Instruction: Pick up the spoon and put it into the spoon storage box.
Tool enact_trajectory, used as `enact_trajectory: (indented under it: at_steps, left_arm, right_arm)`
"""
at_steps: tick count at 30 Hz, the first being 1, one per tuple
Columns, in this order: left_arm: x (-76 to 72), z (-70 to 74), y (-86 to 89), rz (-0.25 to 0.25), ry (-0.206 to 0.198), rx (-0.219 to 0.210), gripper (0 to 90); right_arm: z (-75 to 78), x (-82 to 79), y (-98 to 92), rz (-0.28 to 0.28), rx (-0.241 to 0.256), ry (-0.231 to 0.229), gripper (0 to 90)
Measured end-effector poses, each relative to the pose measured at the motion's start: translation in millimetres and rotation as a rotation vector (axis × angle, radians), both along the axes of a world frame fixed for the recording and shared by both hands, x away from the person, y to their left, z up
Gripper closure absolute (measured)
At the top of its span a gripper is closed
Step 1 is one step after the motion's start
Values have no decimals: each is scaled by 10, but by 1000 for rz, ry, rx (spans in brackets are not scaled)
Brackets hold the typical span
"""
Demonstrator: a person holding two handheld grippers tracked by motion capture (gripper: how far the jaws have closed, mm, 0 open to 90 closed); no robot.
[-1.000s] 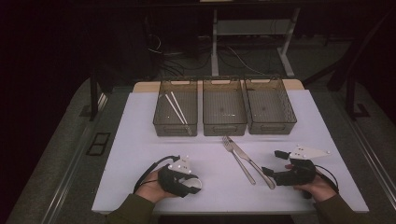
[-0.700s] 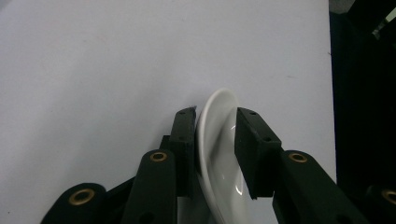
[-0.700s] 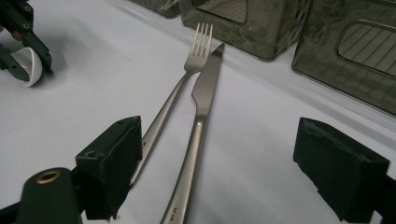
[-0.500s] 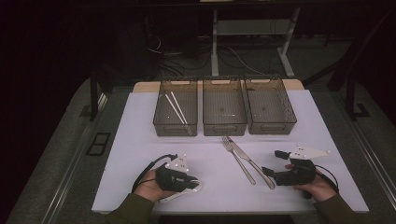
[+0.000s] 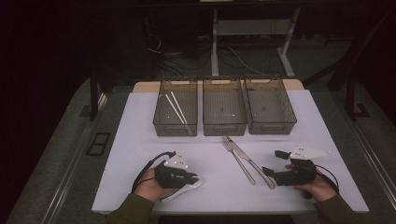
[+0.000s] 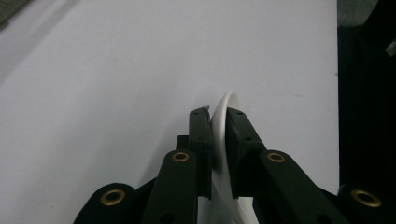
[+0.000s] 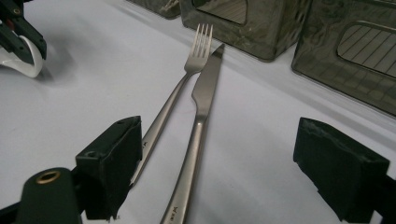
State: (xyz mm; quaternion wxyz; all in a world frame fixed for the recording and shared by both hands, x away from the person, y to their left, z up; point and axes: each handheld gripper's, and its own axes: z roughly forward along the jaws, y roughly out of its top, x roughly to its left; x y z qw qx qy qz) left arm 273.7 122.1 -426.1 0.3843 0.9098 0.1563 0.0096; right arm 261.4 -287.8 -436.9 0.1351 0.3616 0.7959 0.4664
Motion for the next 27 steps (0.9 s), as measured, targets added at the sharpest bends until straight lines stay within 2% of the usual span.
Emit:
enact_trajectory:
  at_steps: [5,14,27]
  left_arm:
    - [31,49,27,24,0,-25,807]
    - [178,189,-48,21,-57,-56,806]
    - [528,458,-243,2,-120,-102,806]
  right_arm:
    - [0,2,4,0,-1,0,156]
    - [9,-6,-4,-6,6,-1,156]
    - [13,-10,-12,-9,11,-11,156]
